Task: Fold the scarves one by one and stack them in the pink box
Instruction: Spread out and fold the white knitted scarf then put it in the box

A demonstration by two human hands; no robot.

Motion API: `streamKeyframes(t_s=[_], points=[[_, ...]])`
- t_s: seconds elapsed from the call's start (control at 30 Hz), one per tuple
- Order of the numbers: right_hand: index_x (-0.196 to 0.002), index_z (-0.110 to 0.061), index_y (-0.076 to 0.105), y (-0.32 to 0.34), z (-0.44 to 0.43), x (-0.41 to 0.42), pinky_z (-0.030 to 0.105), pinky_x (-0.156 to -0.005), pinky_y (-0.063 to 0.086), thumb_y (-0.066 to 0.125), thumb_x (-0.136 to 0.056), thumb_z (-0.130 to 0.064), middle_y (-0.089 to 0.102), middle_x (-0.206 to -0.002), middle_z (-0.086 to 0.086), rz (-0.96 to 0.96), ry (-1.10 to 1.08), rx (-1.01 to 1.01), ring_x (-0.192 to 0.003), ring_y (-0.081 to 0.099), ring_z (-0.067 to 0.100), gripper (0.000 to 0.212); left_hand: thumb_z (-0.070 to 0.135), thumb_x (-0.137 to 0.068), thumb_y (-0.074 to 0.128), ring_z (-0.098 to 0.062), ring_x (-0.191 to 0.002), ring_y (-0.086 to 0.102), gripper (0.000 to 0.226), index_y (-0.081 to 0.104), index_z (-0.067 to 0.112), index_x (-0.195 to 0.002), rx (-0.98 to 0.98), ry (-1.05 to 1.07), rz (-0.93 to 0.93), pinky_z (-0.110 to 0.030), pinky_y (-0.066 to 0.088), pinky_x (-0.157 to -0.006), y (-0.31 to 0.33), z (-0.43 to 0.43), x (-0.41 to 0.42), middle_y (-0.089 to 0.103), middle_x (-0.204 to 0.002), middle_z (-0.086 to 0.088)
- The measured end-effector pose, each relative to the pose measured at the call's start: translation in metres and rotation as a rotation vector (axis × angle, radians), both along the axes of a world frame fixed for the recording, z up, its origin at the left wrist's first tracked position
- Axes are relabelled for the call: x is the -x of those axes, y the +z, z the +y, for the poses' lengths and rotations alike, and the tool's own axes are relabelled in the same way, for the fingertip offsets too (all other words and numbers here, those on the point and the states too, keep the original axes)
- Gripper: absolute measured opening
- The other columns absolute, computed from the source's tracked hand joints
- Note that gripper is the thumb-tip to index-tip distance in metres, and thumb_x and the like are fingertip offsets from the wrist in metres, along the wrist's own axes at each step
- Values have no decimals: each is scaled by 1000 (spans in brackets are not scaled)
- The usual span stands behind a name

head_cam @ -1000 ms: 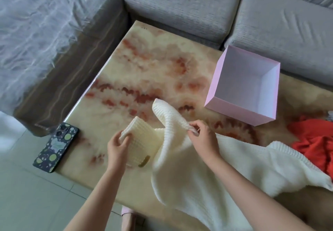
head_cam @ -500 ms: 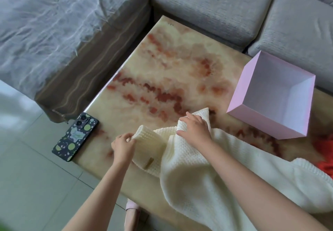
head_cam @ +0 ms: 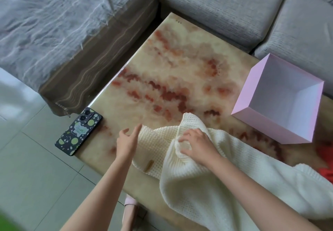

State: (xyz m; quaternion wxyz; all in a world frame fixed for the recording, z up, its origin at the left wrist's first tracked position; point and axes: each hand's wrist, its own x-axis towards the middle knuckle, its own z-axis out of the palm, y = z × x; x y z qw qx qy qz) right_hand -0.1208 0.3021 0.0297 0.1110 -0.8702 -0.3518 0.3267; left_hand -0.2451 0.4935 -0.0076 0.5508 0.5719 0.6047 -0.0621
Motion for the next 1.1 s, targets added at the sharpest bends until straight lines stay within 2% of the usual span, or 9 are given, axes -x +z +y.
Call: streamKeyframes(t_s=[0.13,0.33,0.53,0.67,0.73,0.8,0.9,0.97,1.1], points=[[-124,-34,57,-15,38,-21,32,-110,23,62,-87,-24,51,-134,-5,26,-87,-60,-131,33,19,38,36,-71,79,-24,-118,52,74,45,19,-135,-139,-121,22,-38,45,-97,-4,-11,6,50,-133,-9],[-138,-31,46,-39,87,-23,34,-111,21,52,-95,-16,47,-139,8,137,-36,98,-135,27,27,46,-11,-72,60,-22,-104,61,61,61,30,-117,-181,-62,-217,-35,53,-82,-14,-7,16,61,-116,1],[-125,-23,57,-49,107,-23,35,-118,-6,65,-88,-25,64,-106,-2,81,128,137,-121,49,15,38,-23,-72,45,-14,-116,55,70,57,23,-123,-140,-47,-398,-25,51,-84,-13,0,20,59,-121,10],[-101,-21,65,-42,109,-30,34,-112,24,60,-88,-24,64,-99,-2,13,10,54,-104,59,17,14,-20,-74,46,-12,-121,52,70,55,27,-126,-183,-66,-383,-35,48,-98,-19,7,21,57,-125,11],[-91,-21,60,-38,107,-39,30,-78,41,55,-88,-17,62,-101,-1,-78,-263,-121,-92,60,22,7,-17,-75,47,-14,-119,53,67,55,26,-126,-206,-63,-312,-37,48,-98,-22,9,22,57,-126,11],[-83,-20,52,-38,102,-50,29,-62,35,53,-85,-9,56,-101,-1,-206,-434,-240,-86,58,25,11,-12,-80,48,-12,-113,54,59,55,23,-126,-247,-36,-239,-34,48,-96,-21,12,23,59,-124,6],[-81,-13,53,-46,95,-65,31,-72,41,57,-81,-5,46,-119,1,-255,-448,-248,-110,50,24,9,-1,-87,53,-11,-99,57,39,59,18,-120,-305,-28,-151,-28,50,-84,-20,16,25,64,-116,-2],[-86,-12,58,-52,95,-71,29,-93,34,64,-80,-11,43,-134,3,-46,-280,-116,-128,32,22,9,18,-89,59,-13,-95,58,27,61,19,-116,-319,-140,5,-28,49,-79,-23,20,28,66,-112,-1],[-106,-19,56,-61,103,-82,28,-97,32,70,-81,-22,52,-128,6,203,-221,-112,-126,39,22,29,59,-79,62,-16,-83,57,43,57,20,-95,-169,-439,238,-30,45,-65,-27,24,36,62,-99,1]])
